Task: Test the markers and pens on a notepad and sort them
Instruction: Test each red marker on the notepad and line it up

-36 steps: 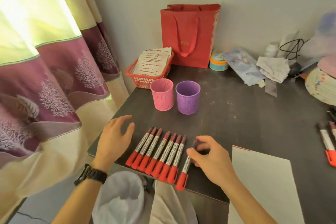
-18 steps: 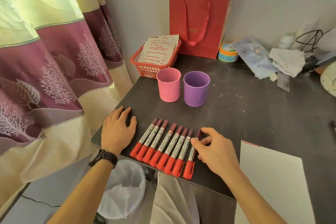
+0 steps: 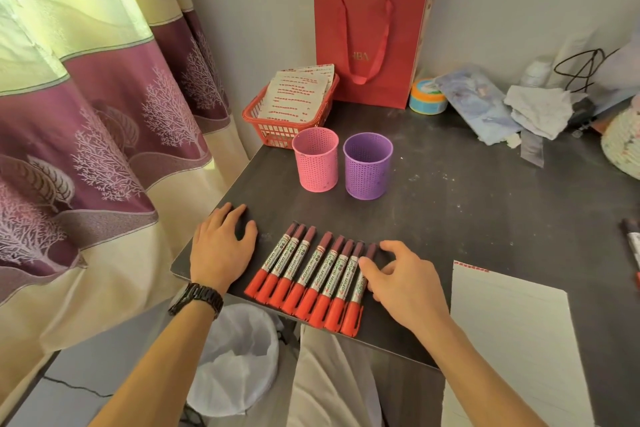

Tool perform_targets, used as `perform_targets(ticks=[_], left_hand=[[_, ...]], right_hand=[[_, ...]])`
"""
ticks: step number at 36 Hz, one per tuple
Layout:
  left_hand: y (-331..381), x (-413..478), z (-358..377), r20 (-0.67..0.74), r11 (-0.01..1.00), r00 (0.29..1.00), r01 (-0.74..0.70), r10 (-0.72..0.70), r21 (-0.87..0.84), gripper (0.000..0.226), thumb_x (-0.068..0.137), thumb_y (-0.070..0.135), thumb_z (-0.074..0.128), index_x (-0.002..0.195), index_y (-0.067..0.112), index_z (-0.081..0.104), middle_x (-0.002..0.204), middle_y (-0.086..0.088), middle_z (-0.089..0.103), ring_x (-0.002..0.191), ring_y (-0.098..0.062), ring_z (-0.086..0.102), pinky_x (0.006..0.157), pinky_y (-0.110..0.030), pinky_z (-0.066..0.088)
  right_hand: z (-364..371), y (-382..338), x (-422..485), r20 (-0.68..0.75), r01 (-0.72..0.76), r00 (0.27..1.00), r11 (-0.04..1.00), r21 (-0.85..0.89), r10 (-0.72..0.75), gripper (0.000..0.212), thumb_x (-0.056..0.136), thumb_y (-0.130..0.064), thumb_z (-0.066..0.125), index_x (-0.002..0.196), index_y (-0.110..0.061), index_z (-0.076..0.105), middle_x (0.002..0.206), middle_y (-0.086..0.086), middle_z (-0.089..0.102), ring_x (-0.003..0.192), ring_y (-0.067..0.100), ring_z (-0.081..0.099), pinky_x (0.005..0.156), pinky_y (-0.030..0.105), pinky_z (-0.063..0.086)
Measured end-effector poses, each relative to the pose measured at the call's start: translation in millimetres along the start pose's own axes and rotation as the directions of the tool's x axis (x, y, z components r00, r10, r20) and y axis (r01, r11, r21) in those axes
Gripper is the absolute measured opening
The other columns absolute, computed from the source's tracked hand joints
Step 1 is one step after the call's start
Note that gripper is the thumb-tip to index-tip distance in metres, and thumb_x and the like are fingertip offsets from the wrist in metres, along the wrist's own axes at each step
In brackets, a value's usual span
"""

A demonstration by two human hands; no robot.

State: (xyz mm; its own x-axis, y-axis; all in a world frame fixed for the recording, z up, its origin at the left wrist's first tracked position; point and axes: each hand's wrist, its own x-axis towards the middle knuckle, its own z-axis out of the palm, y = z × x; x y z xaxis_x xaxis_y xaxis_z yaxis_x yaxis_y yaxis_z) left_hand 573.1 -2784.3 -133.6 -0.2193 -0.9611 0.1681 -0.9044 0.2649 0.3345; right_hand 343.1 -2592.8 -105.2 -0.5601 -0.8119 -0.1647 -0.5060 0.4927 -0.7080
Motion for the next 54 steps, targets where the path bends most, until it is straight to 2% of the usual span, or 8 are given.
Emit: perform_targets(ticks=[12,17,21,27,34,42,46,54], left_hand=[[2,-1,-3,0.022,1.000,1.000,0.003,-0.003,0.008,0.051,0.099,0.051,0.042,0.145,0.031,0.048,0.154,0.001,0.043,0.140,-0.023,0.038,0.118,-0.044,0.028],[8,4,-11,0.064,0.993,0.997,0.053,-0.047,-0.103,0.039,0.097,0.037,0.053,0.135,0.027,0.056,0.145,-0.002,0.051,0.130,-0.023,0.048,0.110,-0.044,0.037],[47,-4,-18,-0.022,0.927,1.000,-0.018,0.010,-0.374,0.025,0.093,0.024,0.059,0.114,0.037,0.057,0.119,0.004,0.062,0.089,-0.002,0.054,0.080,-0.030,0.041],[160,-39,-9,-0.081,0.739,0.962,-0.254,0.262,-0.624,0.029,0.090,0.012,0.064,0.102,0.038,0.066,0.108,0.017,0.065,0.102,0.000,0.059,0.087,-0.023,0.041],[302,-85,31,0.074,0.583,0.712,-0.506,0.699,-0.635,0.024,0.094,0.030,0.060,0.105,0.052,0.058,0.112,0.032,0.056,0.110,0.009,0.052,0.088,-0.003,0.036],[426,-123,79,0.359,0.428,0.265,-0.737,0.895,-0.524,0.032,0.104,0.038,0.038,0.135,0.044,0.046,0.113,0.004,0.051,0.101,-0.015,0.054,0.092,-0.038,0.048],[458,-124,87,0.482,0.443,0.225,-0.801,0.847,-0.403,0.032,0.104,0.047,0.033,0.130,0.044,0.050,0.113,0.001,0.051,0.107,-0.022,0.055,0.094,-0.043,0.047],[462,-109,89,0.577,0.572,0.359,-0.785,0.733,-0.238,0.020,0.093,0.054,0.052,0.101,0.036,0.050,0.105,0.003,0.051,0.096,-0.024,0.059,0.087,-0.041,0.048]], right_hand=[[-64,36,-32,-0.133,0.075,0.990,0.951,0.299,-0.037,0.019,0.095,-0.028,0.066,0.107,-0.042,0.067,0.086,-0.019,0.074,0.077,0.004,0.073,0.082,0.041,0.060],[-116,77,-53,-0.349,0.121,0.936,0.978,0.170,-0.055,0.030,0.089,-0.020,0.073,0.087,-0.050,0.071,0.093,-0.032,0.069,0.085,-0.005,0.068,0.072,-0.002,0.042],[-146,123,-60,-0.403,0.011,0.915,1.000,0.013,-0.005,0.037,0.084,-0.015,0.078,0.084,-0.051,0.070,0.095,-0.025,0.071,0.093,0.016,0.068,0.085,0.022,0.048],[-159,182,-77,-0.444,-0.118,0.896,0.954,-0.276,-0.017,0.030,0.079,-0.013,0.084,0.104,-0.028,0.079,0.116,-0.007,0.075,0.116,0.017,0.062,0.100,0.034,0.044],[-150,197,-86,-0.408,-0.076,0.911,0.949,-0.305,-0.058,0.030,0.093,-0.029,0.069,0.123,-0.029,0.073,0.134,-0.019,0.062,0.133,0.002,0.049,0.112,0.021,0.031],[-149,208,-81,-0.407,-0.047,0.911,0.964,-0.261,-0.066,0.033,0.099,-0.036,0.056,0.128,-0.031,0.069,0.137,-0.019,0.061,0.139,0.002,0.044,0.114,0.013,0.019],[-149,208,-81,-0.425,-0.045,0.904,0.973,-0.225,-0.056,0.034,0.099,-0.037,0.053,0.127,-0.032,0.070,0.137,-0.018,0.062,0.138,0.001,0.045,0.114,0.014,0.021],[-147,213,-78,-0.460,-0.020,0.884,0.975,-0.219,-0.086,0.032,0.098,-0.037,0.054,0.125,-0.033,0.071,0.136,-0.021,0.061,0.137,-0.001,0.045,0.112,0.014,0.023]])
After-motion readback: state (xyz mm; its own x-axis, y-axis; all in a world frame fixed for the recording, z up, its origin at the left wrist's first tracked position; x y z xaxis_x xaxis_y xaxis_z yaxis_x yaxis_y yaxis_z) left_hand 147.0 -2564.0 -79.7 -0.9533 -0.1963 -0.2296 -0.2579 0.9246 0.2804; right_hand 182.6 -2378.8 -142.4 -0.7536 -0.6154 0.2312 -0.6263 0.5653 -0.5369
